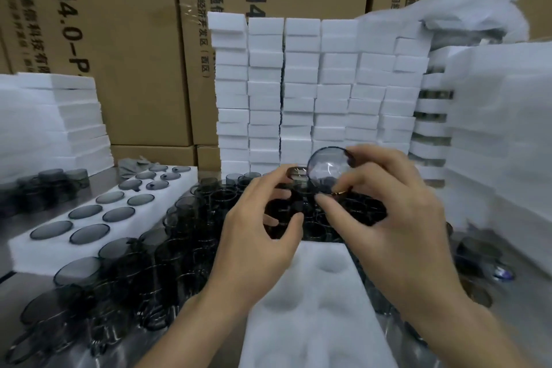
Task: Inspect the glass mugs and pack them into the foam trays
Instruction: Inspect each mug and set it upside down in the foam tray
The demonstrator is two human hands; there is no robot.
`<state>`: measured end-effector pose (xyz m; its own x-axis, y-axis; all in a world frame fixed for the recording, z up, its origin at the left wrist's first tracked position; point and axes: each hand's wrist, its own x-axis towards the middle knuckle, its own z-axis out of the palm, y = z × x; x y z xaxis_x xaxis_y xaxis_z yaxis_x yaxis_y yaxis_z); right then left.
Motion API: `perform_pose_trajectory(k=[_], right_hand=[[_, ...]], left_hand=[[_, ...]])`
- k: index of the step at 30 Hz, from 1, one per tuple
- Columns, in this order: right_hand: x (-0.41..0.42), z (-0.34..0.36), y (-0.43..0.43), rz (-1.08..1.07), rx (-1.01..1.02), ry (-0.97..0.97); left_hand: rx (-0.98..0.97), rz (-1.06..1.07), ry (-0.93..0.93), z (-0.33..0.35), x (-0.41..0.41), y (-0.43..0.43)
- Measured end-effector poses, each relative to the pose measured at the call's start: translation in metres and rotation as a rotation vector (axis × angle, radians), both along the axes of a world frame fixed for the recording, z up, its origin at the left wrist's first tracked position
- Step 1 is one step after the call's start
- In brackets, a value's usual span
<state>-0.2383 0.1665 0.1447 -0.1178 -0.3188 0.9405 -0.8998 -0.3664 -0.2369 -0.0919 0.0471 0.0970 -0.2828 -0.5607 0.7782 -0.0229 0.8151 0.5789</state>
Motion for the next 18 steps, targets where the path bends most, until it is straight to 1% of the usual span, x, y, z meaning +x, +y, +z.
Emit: perform_pose_trajectory(k=[2, 4, 6, 7, 9, 12, 14, 18], right_hand=[[0.009, -0.004, -0.032, 0.073, 0.031, -0.027], [0.006, -0.015, -0.050, 0.109, -0.016, -0.019], [0.006, -0.024, -0.056, 0.116, -0.067, 0.029], [0.008, -0.030, -0.060, 0.126, -0.076, 0.042], [0.010, -0.039, -0.062, 0.187, -0.089, 0.003], [0.013, -0.042, -0.058, 0.309, -0.093, -0.056], [0.014, -0.042, -0.056, 0.333, -0.096, -0.073], [0.012, -0.044, -0.049, 0.360, -0.067, -0.187]], left_hand=[[0.052, -0.019, 0.082, 0.001, 0.000, -0.003], [0.100, -0.060, 0.180, 0.002, 0.000, -0.007], [0.075, -0.079, 0.229, 0.005, 0.005, -0.008], [0.041, -0.077, 0.220, 0.006, 0.007, -0.009], [-0.007, -0.055, 0.177, 0.008, 0.009, -0.008], [-0.026, -0.035, 0.205, 0.010, 0.009, -0.004], [-0.025, -0.060, 0.230, 0.011, 0.008, -0.003], [-0.030, -0.118, 0.247, 0.012, 0.006, -0.001]])
